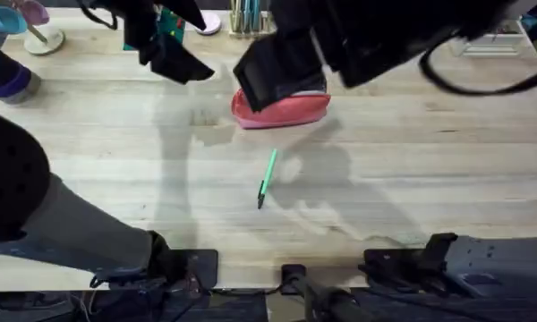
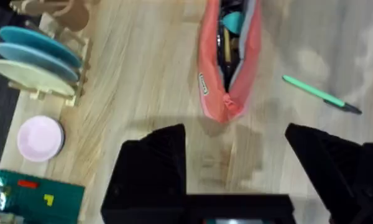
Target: Unzip the bag, pick up the pens from the table one at a time and place them inside, then zip the bag closed.
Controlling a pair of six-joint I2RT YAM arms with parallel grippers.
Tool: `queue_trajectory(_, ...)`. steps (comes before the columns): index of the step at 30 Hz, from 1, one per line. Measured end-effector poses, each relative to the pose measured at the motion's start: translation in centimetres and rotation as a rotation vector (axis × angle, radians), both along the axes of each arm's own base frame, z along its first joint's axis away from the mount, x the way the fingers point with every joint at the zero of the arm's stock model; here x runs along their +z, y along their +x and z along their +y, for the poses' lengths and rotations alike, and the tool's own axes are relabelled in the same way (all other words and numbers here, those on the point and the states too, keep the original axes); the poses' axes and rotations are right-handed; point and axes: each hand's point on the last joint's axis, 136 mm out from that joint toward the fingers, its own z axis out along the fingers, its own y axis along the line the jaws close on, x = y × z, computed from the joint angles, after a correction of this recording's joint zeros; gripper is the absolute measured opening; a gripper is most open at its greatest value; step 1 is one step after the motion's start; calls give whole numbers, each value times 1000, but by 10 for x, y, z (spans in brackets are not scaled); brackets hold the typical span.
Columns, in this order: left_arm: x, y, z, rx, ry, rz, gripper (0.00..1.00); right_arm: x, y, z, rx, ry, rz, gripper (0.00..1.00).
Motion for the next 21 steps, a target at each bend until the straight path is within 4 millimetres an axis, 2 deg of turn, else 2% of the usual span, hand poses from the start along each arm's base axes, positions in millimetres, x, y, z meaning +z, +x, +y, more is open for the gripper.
queue_trajectory(7,4,-11,15,-74,-66,-62,996,-20,-3,6,-26,-32,22,996)
queue_trajectory(15,-33,-24,24,-93,-136,-45,995,-26,0,9,-98,-9,45,996)
queue_trajectory(21,-36,-19,25,-109,-137,-93,995,-54,-10,9,-239,-17,143,996)
